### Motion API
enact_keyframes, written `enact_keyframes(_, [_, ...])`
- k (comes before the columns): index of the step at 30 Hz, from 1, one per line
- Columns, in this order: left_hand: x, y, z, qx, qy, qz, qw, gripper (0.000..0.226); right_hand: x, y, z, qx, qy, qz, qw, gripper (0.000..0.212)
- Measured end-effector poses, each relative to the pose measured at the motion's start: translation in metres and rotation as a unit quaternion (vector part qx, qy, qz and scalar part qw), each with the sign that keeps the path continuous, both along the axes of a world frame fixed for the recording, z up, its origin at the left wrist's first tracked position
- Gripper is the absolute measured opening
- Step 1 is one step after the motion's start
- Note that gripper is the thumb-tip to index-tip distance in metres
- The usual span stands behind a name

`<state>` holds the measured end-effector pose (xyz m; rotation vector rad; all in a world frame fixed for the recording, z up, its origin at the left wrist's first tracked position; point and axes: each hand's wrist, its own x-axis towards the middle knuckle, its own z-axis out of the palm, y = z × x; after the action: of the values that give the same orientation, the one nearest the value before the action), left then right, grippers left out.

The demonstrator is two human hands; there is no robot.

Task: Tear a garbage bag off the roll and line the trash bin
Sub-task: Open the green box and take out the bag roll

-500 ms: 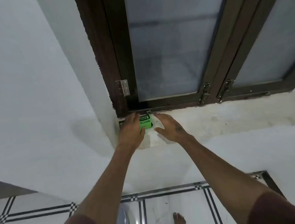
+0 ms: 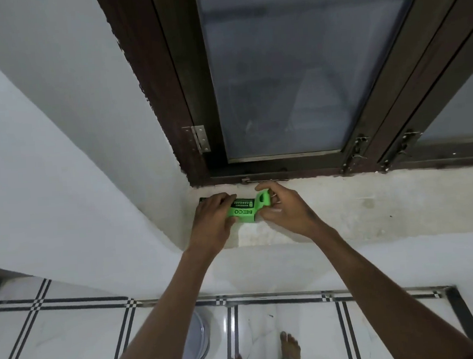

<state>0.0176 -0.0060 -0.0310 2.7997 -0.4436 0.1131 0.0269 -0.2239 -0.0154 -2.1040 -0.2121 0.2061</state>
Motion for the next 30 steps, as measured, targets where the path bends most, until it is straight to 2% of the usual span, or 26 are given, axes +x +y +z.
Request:
enact_keyframes(4, [-0.012,-0.008,-0.003,-0.087,0.01,-0.03,0.996,0.064,-0.002,-0.011,0.011,0.058,0.005,-0.038,0.998,0.012])
enact_keyframes(8, [-0.016,-0.019,0.001,-0.112,0.031,-0.024,0.993,0.083,-0.002,-0.001,0.013,0.05,0.027,-0.014,0.998,0.011])
enact_keyframes(12, [-0.014,-0.019,0.006,-0.156,0.034,-0.018,0.987,0.068,0.003,0.016,0.004,0.02,0.019,-0.03,0.999,0.011])
enact_keyframes(15, [-0.01,-0.014,0.004,-0.131,-0.02,-0.039,0.99,0.057,0.005,0.023,0.001,-0.012,0.019,-0.031,0.999,0.014])
enact_keyframes(18, [-0.009,-0.011,0.001,-0.059,-0.052,-0.076,0.994,0.036,0.002,0.022,-0.002,0.044,0.045,-0.065,0.996,0.019])
enact_keyframes(22, [-0.004,-0.001,-0.002,0.064,-0.052,-0.13,0.988,0.051,-0.005,0.011,-0.013,0.125,0.084,-0.176,0.973,0.015])
enact_keyframes(24, [0.002,-0.002,0.005,0.088,-0.04,-0.132,0.986,0.043,-0.01,0.007,-0.013,0.153,0.117,-0.196,0.962,0.016])
enact_keyframes(27, [0.006,-0.011,0.025,0.035,-0.017,-0.124,0.991,0.036,-0.02,0.004,-0.004,0.166,0.13,-0.163,0.964,0.017])
enact_keyframes(30, [0.006,-0.016,0.035,-0.045,-0.04,-0.105,0.993,0.041,-0.024,0.001,0.009,0.179,0.073,-0.158,0.968,0.015])
